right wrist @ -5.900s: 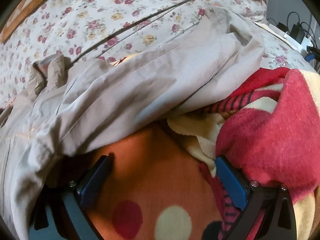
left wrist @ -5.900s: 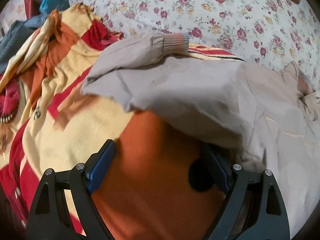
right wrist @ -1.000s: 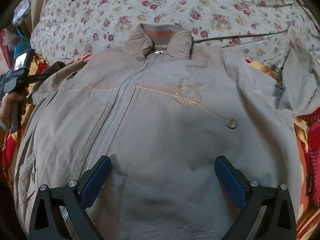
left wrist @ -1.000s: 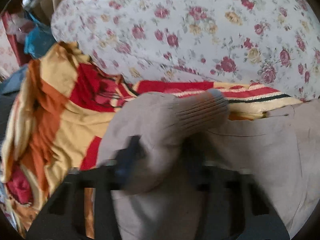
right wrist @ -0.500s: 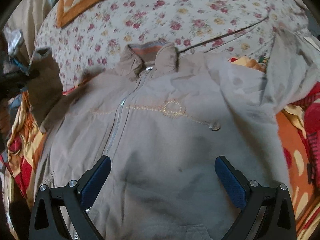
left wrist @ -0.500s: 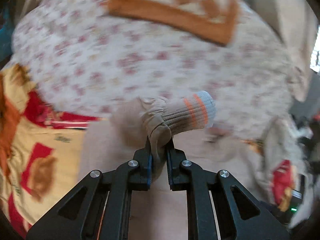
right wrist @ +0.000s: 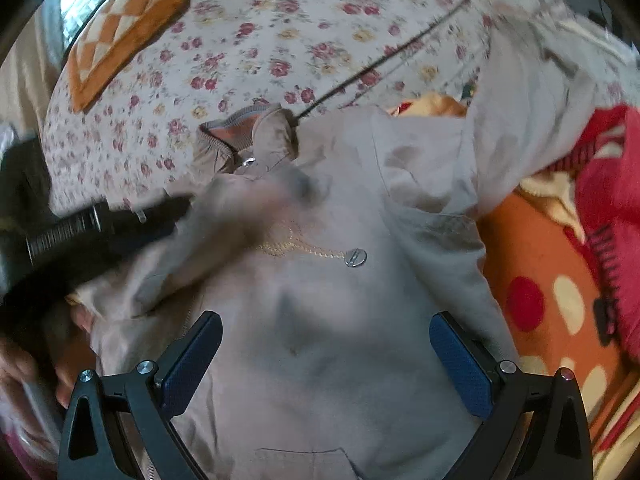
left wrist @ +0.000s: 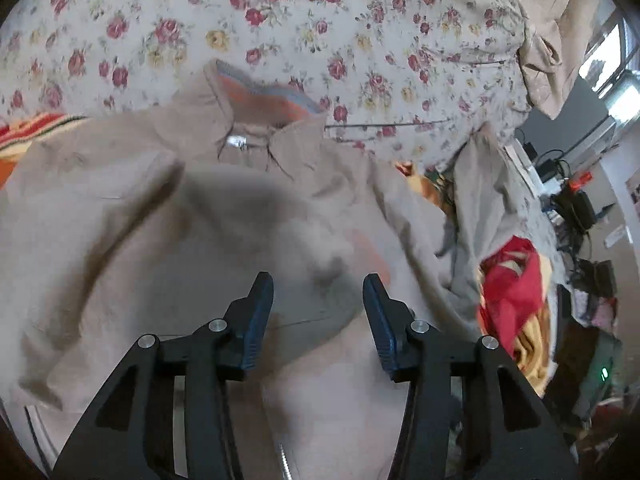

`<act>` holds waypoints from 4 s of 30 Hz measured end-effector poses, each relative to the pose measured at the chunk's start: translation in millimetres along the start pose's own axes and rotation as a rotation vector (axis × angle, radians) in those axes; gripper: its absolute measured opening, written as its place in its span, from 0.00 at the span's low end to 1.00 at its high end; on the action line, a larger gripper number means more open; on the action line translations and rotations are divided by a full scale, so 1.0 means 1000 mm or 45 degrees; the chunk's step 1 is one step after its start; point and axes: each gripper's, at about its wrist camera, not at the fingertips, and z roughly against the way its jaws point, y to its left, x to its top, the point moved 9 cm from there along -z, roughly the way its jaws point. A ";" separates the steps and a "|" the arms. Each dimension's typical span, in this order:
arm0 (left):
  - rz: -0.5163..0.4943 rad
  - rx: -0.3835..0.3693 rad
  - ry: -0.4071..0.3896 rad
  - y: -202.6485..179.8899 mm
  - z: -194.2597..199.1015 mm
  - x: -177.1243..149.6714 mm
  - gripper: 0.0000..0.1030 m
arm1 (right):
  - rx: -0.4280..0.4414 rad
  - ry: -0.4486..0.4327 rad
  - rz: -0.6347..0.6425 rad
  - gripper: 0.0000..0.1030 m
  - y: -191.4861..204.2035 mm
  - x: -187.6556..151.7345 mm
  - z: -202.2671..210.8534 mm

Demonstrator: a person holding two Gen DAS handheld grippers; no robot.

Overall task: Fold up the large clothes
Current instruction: 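Carry the cuff across the jacket body toward the right gripper, then grasp the other sleeve cuff with the right gripper, then fold the held sleeve across the jacket body with the right gripper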

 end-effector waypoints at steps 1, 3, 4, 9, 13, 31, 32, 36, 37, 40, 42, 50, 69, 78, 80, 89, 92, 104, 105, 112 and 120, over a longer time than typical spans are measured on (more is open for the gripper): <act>-0.007 -0.006 -0.004 0.000 0.009 -0.002 0.52 | 0.023 0.000 -0.016 1.00 0.001 0.000 0.000; -0.020 -0.027 -0.040 0.005 0.041 -0.004 0.58 | 0.053 -0.003 -0.016 1.00 0.005 0.001 0.000; -0.027 -0.015 -0.061 0.012 0.057 -0.006 0.59 | 0.061 -0.002 -0.008 1.00 0.008 0.001 0.000; 0.011 0.484 -0.215 0.100 0.128 -0.016 0.61 | 0.093 0.024 0.010 1.00 0.019 0.001 -0.009; 0.205 0.750 -0.247 0.186 0.141 -0.030 0.61 | 0.170 0.009 -0.019 1.00 0.036 0.024 -0.016; 0.279 0.817 -0.117 0.222 0.089 -0.035 0.61 | -0.034 -0.040 0.021 0.25 0.019 0.074 -0.050; 0.270 0.824 -0.121 0.220 0.090 -0.036 0.61 | -0.053 0.045 0.016 0.25 0.014 0.068 -0.056; 0.231 0.819 -0.161 0.207 0.101 -0.035 0.61 | -0.091 0.070 0.010 0.52 -0.002 0.062 -0.029; 0.226 0.814 -0.172 0.204 0.103 -0.034 0.61 | -0.135 0.027 0.020 0.59 -0.006 0.065 -0.017; 0.219 0.770 -0.203 0.193 0.105 -0.032 0.61 | -0.250 -0.132 0.032 0.59 -0.016 0.077 0.021; 0.195 0.742 -0.213 0.183 0.102 -0.030 0.61 | -0.183 -0.177 0.056 0.59 -0.010 0.085 0.028; 0.026 0.829 -0.135 0.172 0.072 -0.033 0.61 | -0.164 -0.059 0.234 0.54 0.015 0.079 -0.039; 0.098 0.742 -0.274 0.164 0.102 -0.019 0.61 | -0.290 -0.248 -0.127 0.70 -0.093 0.143 0.033; 0.140 0.713 -0.250 0.169 0.097 -0.019 0.61 | -0.440 -0.300 -0.168 0.70 -0.166 0.226 0.024; 0.143 0.709 -0.226 0.171 0.092 -0.019 0.61 | -0.524 -0.295 -0.160 0.70 -0.179 0.242 0.014; 0.109 0.764 -0.181 0.182 0.076 -0.018 0.61 | -0.843 -0.163 0.005 0.74 -0.208 0.280 -0.054; 0.107 0.773 -0.168 0.185 0.073 -0.019 0.61 | -1.087 -0.105 0.132 0.60 -0.215 0.287 -0.060; 0.156 0.764 -0.236 0.183 0.086 -0.016 0.61 | -0.484 -0.257 -0.030 0.02 -0.207 0.274 0.023; 0.163 0.766 -0.243 0.183 0.087 -0.016 0.61 | -0.470 -0.267 -0.017 0.02 -0.201 0.273 0.031; 0.176 0.728 -0.243 0.178 0.091 -0.021 0.61 | -0.307 -0.254 0.014 0.02 -0.148 0.260 0.038; 0.197 0.625 -0.273 0.171 0.094 -0.018 0.61 | 0.142 -0.234 0.194 0.02 -0.015 0.207 0.069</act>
